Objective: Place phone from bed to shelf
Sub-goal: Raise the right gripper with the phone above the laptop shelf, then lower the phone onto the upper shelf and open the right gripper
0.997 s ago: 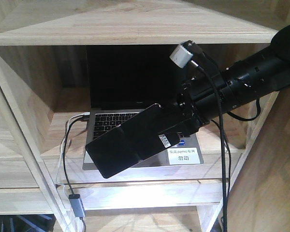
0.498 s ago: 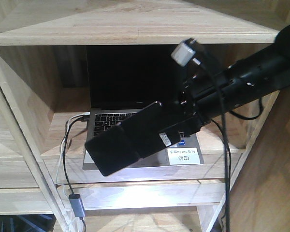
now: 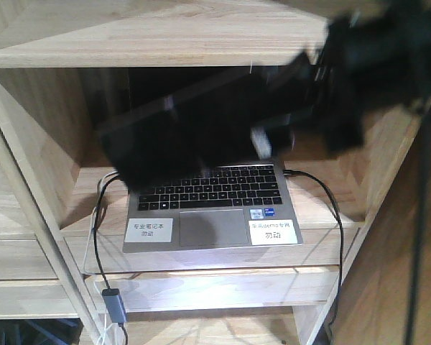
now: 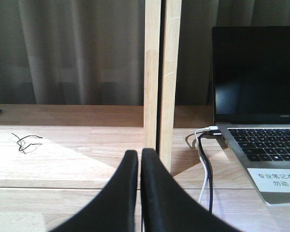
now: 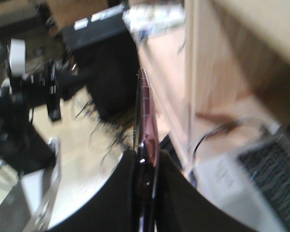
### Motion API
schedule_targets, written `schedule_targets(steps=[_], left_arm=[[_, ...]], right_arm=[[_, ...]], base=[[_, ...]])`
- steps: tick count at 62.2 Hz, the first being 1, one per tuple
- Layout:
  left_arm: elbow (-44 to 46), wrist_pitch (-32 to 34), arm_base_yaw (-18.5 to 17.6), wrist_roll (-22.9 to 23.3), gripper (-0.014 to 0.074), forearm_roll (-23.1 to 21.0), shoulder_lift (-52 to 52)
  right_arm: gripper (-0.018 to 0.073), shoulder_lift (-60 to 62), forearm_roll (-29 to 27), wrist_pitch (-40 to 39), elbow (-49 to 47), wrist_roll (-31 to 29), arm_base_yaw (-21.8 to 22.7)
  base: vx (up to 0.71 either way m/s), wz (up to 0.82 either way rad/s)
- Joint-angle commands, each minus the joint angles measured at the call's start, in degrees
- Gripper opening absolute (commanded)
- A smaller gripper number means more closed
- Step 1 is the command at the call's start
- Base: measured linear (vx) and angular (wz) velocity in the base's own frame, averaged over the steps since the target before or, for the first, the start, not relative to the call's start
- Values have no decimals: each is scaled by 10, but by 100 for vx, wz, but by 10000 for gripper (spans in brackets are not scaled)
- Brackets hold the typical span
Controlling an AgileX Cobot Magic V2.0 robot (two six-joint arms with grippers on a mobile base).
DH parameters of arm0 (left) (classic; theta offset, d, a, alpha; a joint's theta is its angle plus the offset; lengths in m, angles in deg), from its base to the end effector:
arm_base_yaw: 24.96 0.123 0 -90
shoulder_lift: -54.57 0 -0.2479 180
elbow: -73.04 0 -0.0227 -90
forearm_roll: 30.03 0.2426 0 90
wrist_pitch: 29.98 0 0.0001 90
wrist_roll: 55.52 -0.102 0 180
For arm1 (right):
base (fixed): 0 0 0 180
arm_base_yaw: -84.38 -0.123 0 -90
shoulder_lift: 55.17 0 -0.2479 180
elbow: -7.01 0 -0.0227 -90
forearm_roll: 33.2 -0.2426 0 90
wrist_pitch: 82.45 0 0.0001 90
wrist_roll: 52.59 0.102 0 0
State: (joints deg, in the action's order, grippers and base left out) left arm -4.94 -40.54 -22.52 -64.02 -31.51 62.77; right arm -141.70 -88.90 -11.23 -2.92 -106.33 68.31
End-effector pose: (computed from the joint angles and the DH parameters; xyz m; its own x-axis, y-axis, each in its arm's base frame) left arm 0.0964 0.0036 0.1851 -0.1210 0.1176 -0.9857 -0.0232 0.9924 0.1213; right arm 0.2279 0.1487 0.4034 -0.2690 -0.3867 -0.8821 -0.9415 0.2988 0.1561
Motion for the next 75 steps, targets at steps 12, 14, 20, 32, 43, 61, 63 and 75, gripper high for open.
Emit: schedule_targets(steps=[12,14,20,32,43,61,63,75], left_arm=[[12,41,-2,3,1,-5,-8],[12,41,-2,3,1,-5,-8],[12,41,-2,3,1,-5,-8],[12,41,-2,3,1,-5,-8],[12,41,-2,3,1,-5,-8],[12,41,-2,3,1,-5,-8],[12,41,-2,3,1,-5,-8],[12,41,-2,3,1,-5,-8]], right_arm=[[-2,-1,-49,-91,-129,38,2],[-2,-9,-52,-98,-143,38,2],[-2,-35,-72,-111,-185,38,2],[-2,-117,-131,-112,-278,32,2],[-2,-193,-168,-123,-369,31,0],[-2,-276,-137,-245,-446,34,-53],[-2,-284,-138,-259,-446,34,-55],[-2,-329,-137,-305,-446,26,-68]], base=[[0,0],[0,0],[0,0],[0,0],[0,0],[0,0],[0,0],[0,0]])
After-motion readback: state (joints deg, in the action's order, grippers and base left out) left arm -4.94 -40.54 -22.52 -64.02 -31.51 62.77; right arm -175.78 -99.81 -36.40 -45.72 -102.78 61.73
